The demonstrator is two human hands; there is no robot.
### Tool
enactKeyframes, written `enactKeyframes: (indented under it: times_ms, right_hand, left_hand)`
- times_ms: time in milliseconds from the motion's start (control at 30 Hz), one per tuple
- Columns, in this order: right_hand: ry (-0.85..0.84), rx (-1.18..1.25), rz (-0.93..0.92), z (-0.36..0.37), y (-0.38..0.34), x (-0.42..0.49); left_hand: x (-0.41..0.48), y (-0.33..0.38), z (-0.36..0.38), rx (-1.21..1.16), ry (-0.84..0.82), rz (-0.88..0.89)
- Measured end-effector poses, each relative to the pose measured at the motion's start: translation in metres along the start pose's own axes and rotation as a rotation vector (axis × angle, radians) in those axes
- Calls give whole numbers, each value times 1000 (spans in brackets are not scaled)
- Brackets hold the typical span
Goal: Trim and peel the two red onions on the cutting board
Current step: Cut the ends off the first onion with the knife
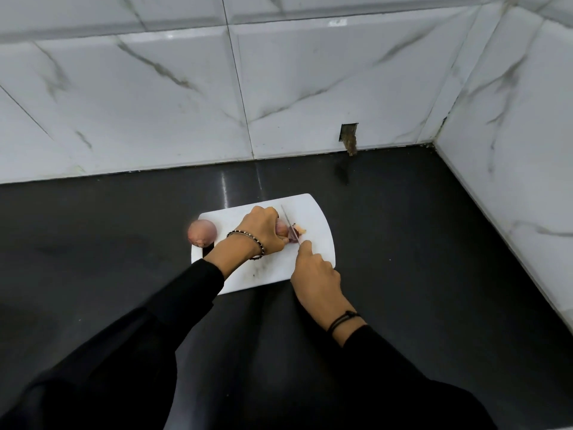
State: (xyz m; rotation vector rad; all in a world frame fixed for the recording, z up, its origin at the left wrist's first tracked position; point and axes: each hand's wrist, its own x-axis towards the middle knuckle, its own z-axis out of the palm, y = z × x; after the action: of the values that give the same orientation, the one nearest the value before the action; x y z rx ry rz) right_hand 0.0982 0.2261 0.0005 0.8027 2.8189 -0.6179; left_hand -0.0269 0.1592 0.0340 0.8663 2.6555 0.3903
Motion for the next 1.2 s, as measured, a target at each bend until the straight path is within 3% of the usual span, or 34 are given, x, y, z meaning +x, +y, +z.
enactKeyframes:
  times_ms: [100, 300, 767, 1200]
  right_hand:
    - [-64, 230, 61, -14, 8, -1]
    - [49, 373, 49, -24, 27, -7]
    - [-56, 286, -61, 2, -1, -23]
    - [6, 158, 89, 1, 10, -25]
  left_hand:
    - [-3, -2, -2, -7, 0, 20]
    - [-14, -22, -1, -16, 42, 55]
    - [-39, -56, 2, -28, 60, 9]
    - [-44, -64, 9, -76, 102, 62]
